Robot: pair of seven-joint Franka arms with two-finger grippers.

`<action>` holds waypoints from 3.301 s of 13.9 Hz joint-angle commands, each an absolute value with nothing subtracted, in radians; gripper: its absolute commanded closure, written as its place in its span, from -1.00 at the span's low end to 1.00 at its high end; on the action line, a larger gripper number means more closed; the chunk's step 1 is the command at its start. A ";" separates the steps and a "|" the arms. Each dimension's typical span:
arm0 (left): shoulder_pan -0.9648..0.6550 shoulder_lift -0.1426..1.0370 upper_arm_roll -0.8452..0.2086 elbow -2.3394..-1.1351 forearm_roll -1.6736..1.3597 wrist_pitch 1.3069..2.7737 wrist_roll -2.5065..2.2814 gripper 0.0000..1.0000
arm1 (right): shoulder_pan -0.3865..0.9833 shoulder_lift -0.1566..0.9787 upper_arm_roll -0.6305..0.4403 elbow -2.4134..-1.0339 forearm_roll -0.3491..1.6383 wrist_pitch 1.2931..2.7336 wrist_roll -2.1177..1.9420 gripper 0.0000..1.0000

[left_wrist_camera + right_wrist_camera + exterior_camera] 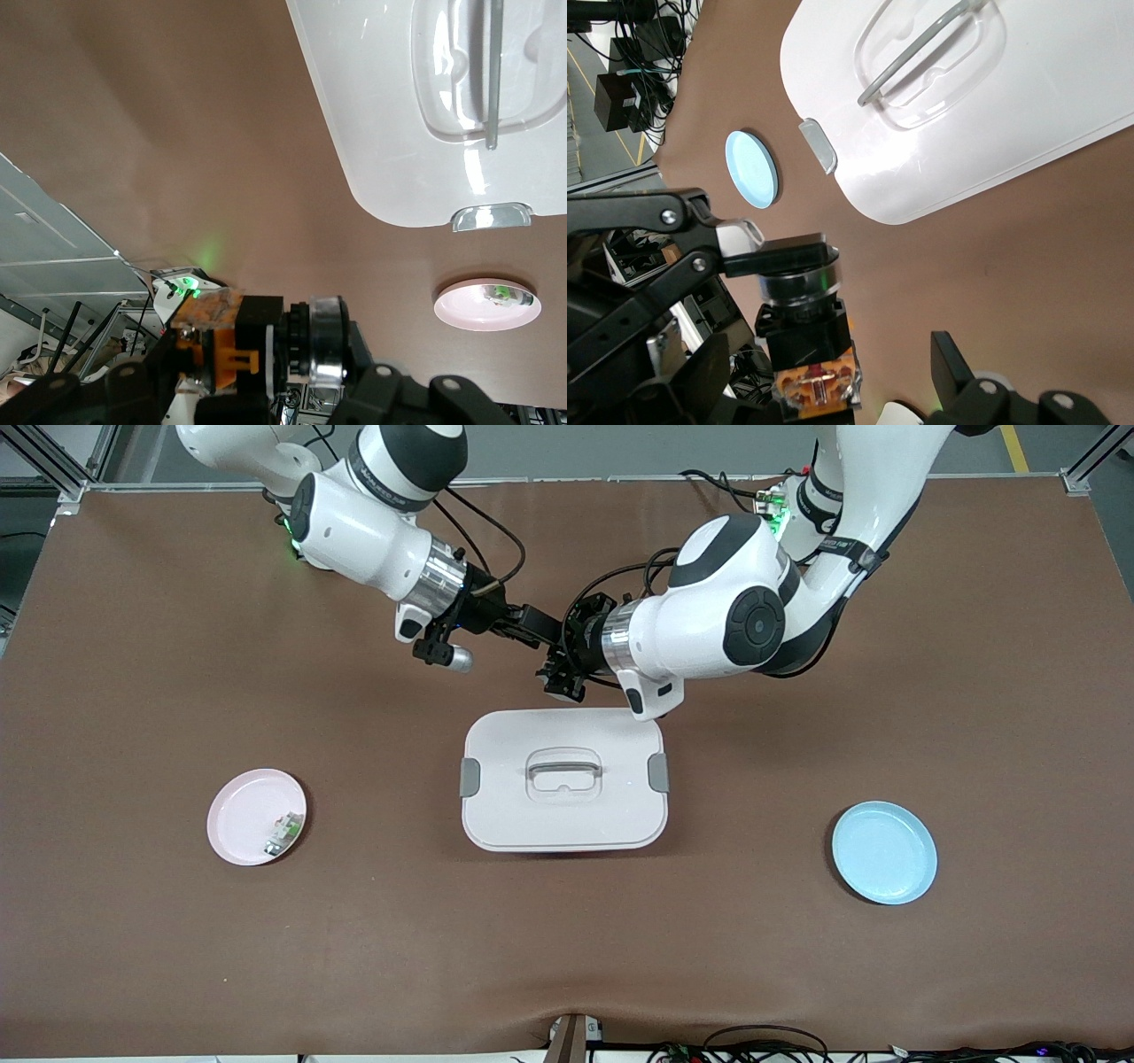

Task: Transfer orange switch to right arm and place
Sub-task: 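Close the right gripper on the switch held by the left gripper, then open the left gripper while the right gripper pulls the switch away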

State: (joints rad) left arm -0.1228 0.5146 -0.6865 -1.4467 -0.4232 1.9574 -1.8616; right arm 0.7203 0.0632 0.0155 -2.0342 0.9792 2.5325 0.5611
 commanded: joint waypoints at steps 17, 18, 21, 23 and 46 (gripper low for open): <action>-0.124 0.528 -0.684 -1.433 -0.446 1.962 -1.847 0.96 | 0.730 0.080 0.003 -2.006 0.999 2.536 0.569 1.00; -0.123 0.528 -0.684 -1.433 -0.446 1.962 -1.850 0.81 | 0.730 0.080 0.003 -2.006 0.999 2.536 0.569 1.00; -0.118 0.528 -0.684 -1.433 -0.446 1.962 -1.847 -0.55 | 0.724 0.078 0.003 -2.006 0.999 2.528 0.569 1.00; -0.118 0.523 -0.684 -1.431 -0.443 1.962 -1.858 -1.00 | 0.723 0.078 0.003 -2.006 0.999 2.528 0.569 1.00; -0.032 0.468 -0.597 -1.390 -0.304 1.942 -1.839 -1.00 | 0.369 -0.028 -0.006 -2.000 0.387 2.041 0.087 0.99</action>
State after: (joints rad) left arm -0.0372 0.4774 -0.5956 -1.3857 -0.3338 1.9530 -1.8590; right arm 0.4509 -0.0105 -0.0199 -2.0223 0.4334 2.1061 0.2118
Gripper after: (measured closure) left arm 0.000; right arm 0.577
